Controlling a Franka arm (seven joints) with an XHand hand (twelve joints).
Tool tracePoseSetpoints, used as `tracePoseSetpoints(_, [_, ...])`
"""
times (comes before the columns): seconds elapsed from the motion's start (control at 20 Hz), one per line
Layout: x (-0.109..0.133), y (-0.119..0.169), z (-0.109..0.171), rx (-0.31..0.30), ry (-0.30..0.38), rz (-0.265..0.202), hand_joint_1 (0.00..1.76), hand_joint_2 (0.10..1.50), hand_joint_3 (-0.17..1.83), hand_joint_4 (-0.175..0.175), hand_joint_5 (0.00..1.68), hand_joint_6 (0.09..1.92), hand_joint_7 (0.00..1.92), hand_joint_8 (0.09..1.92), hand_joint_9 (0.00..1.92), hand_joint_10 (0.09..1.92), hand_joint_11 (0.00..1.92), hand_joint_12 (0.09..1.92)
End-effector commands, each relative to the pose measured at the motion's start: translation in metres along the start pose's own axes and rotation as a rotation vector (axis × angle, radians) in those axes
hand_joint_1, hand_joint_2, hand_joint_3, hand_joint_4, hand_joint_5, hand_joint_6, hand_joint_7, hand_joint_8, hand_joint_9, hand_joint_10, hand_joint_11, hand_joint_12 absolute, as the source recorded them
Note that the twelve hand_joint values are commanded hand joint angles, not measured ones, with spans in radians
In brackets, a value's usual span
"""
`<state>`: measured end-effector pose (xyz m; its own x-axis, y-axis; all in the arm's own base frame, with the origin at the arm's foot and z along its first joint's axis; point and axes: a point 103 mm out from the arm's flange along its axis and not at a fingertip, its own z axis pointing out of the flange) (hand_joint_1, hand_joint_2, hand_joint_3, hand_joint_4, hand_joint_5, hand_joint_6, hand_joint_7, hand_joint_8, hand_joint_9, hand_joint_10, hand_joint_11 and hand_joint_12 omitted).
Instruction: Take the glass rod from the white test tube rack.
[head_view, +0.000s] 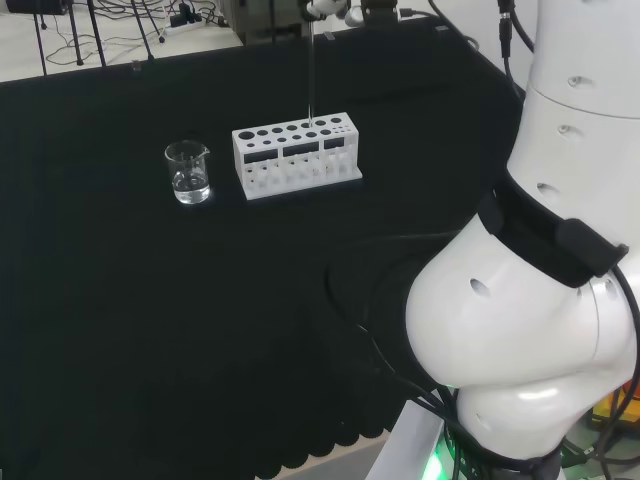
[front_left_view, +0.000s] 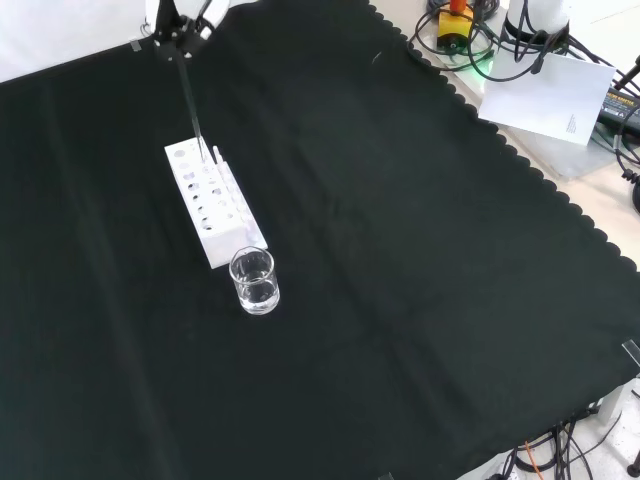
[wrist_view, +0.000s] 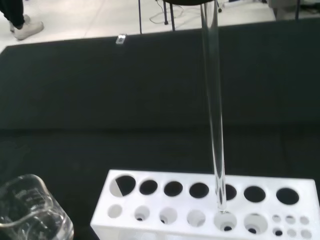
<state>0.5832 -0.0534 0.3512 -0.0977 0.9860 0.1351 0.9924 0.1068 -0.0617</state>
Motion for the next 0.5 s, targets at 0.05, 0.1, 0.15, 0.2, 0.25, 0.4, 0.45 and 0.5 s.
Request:
tracePoseSetpoints(0.05, [0.014, -0.010, -0.022, -0.019, -0.014, -0.019, 1.28, 1.09, 0.00, -0.175, 1.00, 0.65, 1.08, 1.14, 1.64, 0.71, 1.35, 0.66])
tracePoseSetpoints(0.1, [0.015, -0.010, -0.023, -0.021, -0.014, -0.017, 1.28, 1.09, 0.00, -0.175, 1.00, 0.65, 1.08, 1.14, 1.64, 0.71, 1.35, 0.66])
tracePoseSetpoints(0.15, [0.015, -0.010, -0.025, -0.024, -0.015, -0.016, 1.28, 1.09, 0.00, -0.175, 1.00, 0.65, 1.08, 1.14, 1.64, 0.71, 1.35, 0.66])
tracePoseSetpoints(0.2, [0.016, -0.010, -0.026, -0.027, -0.014, -0.015, 1.28, 1.09, 0.00, -0.175, 1.00, 0.65, 1.08, 1.14, 1.64, 0.70, 1.35, 0.66])
tracePoseSetpoints(0.25, [0.017, -0.010, -0.027, -0.031, -0.013, -0.016, 1.28, 1.09, 0.00, -0.175, 1.00, 0.65, 1.08, 1.14, 1.64, 0.70, 1.35, 0.66])
tracePoseSetpoints(0.4, [0.022, -0.011, -0.029, -0.040, -0.017, -0.027, 1.28, 1.09, 0.00, -0.175, 1.00, 0.65, 1.08, 1.14, 1.64, 0.70, 1.35, 0.66])
tracePoseSetpoints(0.45, [0.025, -0.011, -0.030, -0.043, -0.018, -0.032, 1.28, 1.09, 0.00, -0.175, 1.00, 0.65, 1.08, 1.14, 1.64, 0.70, 1.35, 0.66])
tracePoseSetpoints(0.5, [0.028, -0.011, -0.031, -0.043, -0.020, -0.036, 1.28, 1.09, 0.00, -0.175, 1.00, 0.65, 1.08, 1.14, 1.64, 0.70, 1.35, 0.66])
